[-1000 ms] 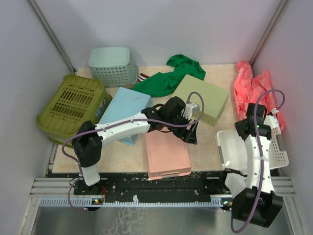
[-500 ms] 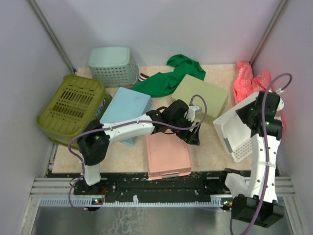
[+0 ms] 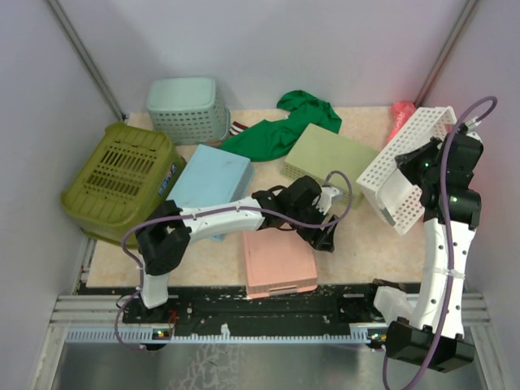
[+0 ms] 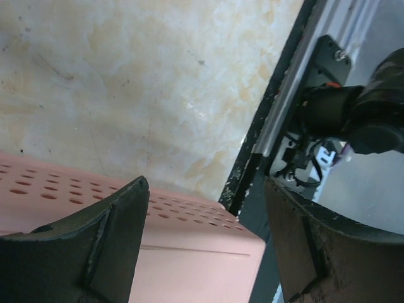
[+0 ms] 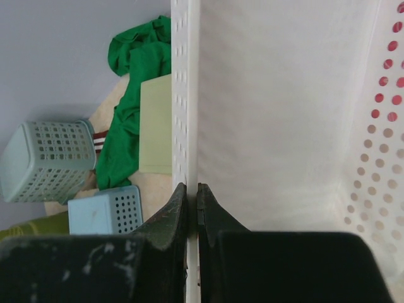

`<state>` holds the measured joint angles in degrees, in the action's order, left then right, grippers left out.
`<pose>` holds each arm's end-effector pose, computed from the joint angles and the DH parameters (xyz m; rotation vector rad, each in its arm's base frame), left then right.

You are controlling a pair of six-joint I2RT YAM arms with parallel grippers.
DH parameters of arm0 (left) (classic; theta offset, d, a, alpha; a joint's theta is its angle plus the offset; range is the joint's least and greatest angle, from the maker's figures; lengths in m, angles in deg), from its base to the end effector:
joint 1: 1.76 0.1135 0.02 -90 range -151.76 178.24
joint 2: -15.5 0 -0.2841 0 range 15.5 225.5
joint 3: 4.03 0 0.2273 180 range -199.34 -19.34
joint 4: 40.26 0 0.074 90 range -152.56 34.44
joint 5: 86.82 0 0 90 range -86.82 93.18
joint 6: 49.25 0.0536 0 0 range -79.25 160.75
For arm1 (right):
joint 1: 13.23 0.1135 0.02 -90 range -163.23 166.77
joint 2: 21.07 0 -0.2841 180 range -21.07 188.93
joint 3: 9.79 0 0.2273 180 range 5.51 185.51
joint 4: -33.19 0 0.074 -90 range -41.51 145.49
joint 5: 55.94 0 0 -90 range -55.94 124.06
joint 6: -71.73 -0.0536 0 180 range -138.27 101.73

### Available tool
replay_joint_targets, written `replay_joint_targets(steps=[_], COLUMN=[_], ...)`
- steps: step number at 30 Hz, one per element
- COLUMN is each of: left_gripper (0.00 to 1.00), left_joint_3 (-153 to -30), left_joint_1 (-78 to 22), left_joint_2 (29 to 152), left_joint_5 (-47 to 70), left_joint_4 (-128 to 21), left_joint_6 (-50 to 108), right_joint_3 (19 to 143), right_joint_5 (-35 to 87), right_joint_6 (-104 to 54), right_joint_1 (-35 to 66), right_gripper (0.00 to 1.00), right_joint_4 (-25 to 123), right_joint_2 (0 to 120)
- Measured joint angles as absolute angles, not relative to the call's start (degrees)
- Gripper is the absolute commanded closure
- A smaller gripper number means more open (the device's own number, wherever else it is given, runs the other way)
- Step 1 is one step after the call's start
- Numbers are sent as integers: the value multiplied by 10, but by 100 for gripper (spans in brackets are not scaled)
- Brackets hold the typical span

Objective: Turn the large container upside down

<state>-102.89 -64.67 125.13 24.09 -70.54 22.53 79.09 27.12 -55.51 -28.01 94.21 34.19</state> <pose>0.1798 -0.3936 0.2571 1.1443 2.2317 -1.0901 0.1567 -0.0346 0.4143 0.8367 1.8883 0.3671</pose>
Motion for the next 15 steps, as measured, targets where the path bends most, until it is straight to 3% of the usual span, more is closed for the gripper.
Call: replay_joint_targets(steps=[15], left_gripper=[21], left_joint_3=[-1004], left_joint_1=[-647], left_joint_2=[1252], left_joint_5=[184], left_joint_4=[-727], left_joint_6=[264], right_joint_3=[778], right_joint_5=[176], right_joint_6=[-531], right_joint_1=[-280], right_gripper=[100], right_joint_4=[896], right_joint_2=[360])
